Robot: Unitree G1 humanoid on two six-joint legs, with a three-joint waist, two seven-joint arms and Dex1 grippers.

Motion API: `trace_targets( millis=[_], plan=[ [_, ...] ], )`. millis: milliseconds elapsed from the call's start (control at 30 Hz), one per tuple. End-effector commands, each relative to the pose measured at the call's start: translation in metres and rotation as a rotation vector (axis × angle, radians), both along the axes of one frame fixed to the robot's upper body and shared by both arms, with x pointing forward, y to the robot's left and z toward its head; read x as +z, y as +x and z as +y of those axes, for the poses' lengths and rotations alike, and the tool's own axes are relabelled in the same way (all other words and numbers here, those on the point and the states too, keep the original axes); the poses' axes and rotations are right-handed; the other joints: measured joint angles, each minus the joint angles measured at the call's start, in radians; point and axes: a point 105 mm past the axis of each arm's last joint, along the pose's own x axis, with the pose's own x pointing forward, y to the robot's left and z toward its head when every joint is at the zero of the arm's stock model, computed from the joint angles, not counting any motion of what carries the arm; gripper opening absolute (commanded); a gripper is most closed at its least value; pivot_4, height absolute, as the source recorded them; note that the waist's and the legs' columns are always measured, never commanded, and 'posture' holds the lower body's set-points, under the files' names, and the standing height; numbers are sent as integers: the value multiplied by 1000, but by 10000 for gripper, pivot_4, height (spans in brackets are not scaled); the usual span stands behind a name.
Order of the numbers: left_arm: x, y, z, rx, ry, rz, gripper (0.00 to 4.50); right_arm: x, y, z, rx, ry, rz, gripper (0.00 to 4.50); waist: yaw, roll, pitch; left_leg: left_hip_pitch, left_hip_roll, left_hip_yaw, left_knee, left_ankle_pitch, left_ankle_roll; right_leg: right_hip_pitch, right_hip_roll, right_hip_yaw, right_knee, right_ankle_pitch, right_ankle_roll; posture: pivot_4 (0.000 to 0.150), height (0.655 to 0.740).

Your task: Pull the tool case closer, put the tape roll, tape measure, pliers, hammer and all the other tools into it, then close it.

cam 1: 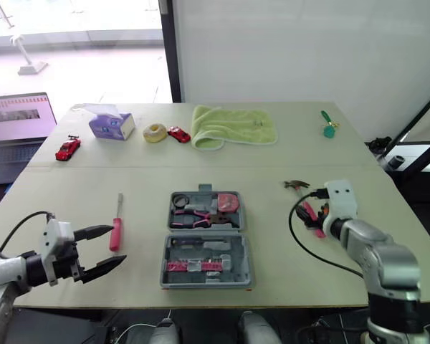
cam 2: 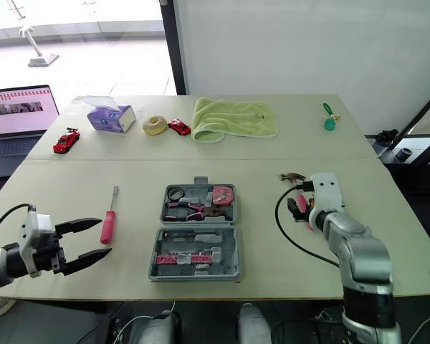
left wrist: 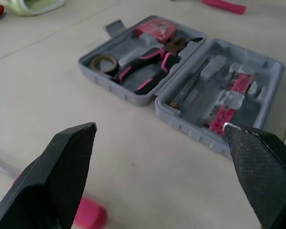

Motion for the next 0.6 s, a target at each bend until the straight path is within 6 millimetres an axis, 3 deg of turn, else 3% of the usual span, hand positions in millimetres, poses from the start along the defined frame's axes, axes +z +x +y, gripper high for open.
trace_targets(
  millis=[33, 300, 333, 367, 533, 567, 600],
  plan=[
    [11, -2, -17, -59, -31, -28, 45000, 0, 18, -3, -30, -21, 0, 44562, -3, 0, 0, 0, 0, 0, 0, 0, 0, 0, 0, 0, 0, 0, 0, 1500, 7400],
    [16, -1, -24, -86, -32, -59, 45000, -24, 50, -8, -58, -26, 70, 44562, -8, 0, 0, 0, 0, 0, 0, 0, 0, 0, 0, 0, 0, 0, 0, 1500, 7400],
    [15, -1, -24, -85, -31, -59, 45000, -24, 53, -6, -44, -25, 68, 39042, -9, 0, 0, 0, 0, 0, 0, 0, 0, 0, 0, 0, 0, 0, 0, 1500, 7400],
    [15, -2, -23, -82, -31, -58, 45000, -24, 58, -3, -25, -28, 61, 36571, -9, 0, 0, 0, 0, 0, 0, 0, 0, 0, 0, 0, 0, 0, 0, 1500, 7400],
    [11, -3, -19, -74, -27, -55, 45000, -22, 76, 0, -11, -34, 56, 10495, -9, 0, 0, 0, 0, 0, 0, 0, 0, 0, 0, 0, 0, 0, 0, 1500, 7400],
    [10, -3, -19, -75, -25, -55, 45000, -24, 78, 1, -5, -34, 61, 9579, -8, 0, 0, 0, 0, 0, 0, 0, 0, 0, 0, 0, 0, 0, 0, 1500, 7400],
    [10, -3, -19, -75, -24, -55, 45000, -25, 79, 2, -2, -35, 65, 2694, -8, 0, 0, 0, 0, 0, 0, 0, 0, 0, 0, 0, 0, 0, 0, 1500, 7400]
  ],
)
